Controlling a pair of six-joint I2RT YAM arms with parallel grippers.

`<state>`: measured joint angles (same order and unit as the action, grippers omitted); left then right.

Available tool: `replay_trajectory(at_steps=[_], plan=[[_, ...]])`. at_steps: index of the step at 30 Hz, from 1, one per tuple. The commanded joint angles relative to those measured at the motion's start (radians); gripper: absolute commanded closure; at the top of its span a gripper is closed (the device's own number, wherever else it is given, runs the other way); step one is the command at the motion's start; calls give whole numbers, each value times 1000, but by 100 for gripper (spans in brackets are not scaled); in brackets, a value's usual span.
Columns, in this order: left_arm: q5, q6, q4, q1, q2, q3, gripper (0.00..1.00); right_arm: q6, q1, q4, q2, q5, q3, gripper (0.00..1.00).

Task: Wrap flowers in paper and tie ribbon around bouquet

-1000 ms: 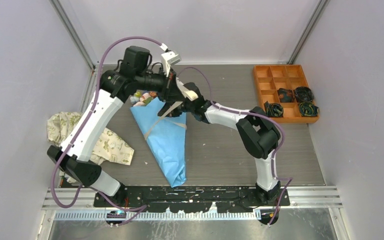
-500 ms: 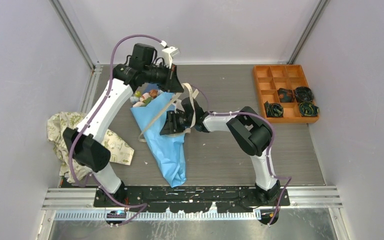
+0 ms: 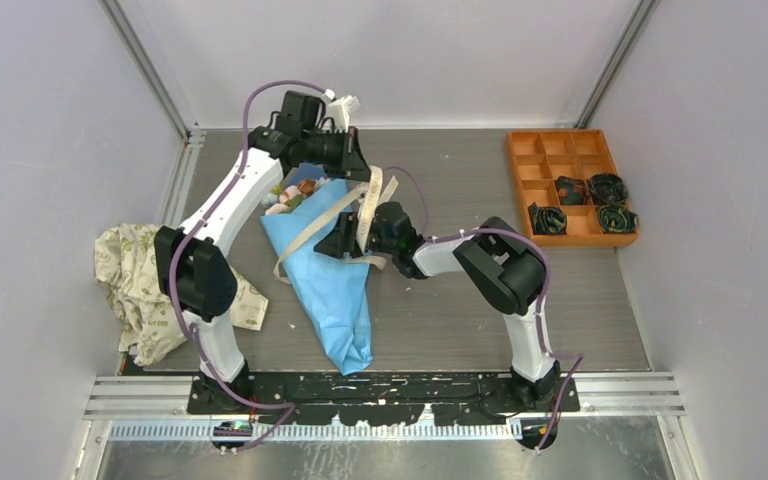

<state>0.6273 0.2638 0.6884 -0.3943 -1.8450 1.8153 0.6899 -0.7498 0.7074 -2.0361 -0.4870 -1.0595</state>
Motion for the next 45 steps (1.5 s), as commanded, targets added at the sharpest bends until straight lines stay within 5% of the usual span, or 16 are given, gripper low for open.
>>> replay_trajectory(at_steps=[1,8,16,39,45], plan=[[65,138,-77,0,-35,29,100,29,-12,297,-11,238,-7,33],[45,302,-193,22,-29,-28,100,59,-13,427,-29,296,1,35],[187,477,-269,62,-12,-167,100,19,-14,461,-3,199,69,35],[140,419,-328,55,-39,-379,100,-65,-24,379,134,190,221,33],[45,293,-326,34,-34,-398,100,-64,-22,348,147,183,227,33]])
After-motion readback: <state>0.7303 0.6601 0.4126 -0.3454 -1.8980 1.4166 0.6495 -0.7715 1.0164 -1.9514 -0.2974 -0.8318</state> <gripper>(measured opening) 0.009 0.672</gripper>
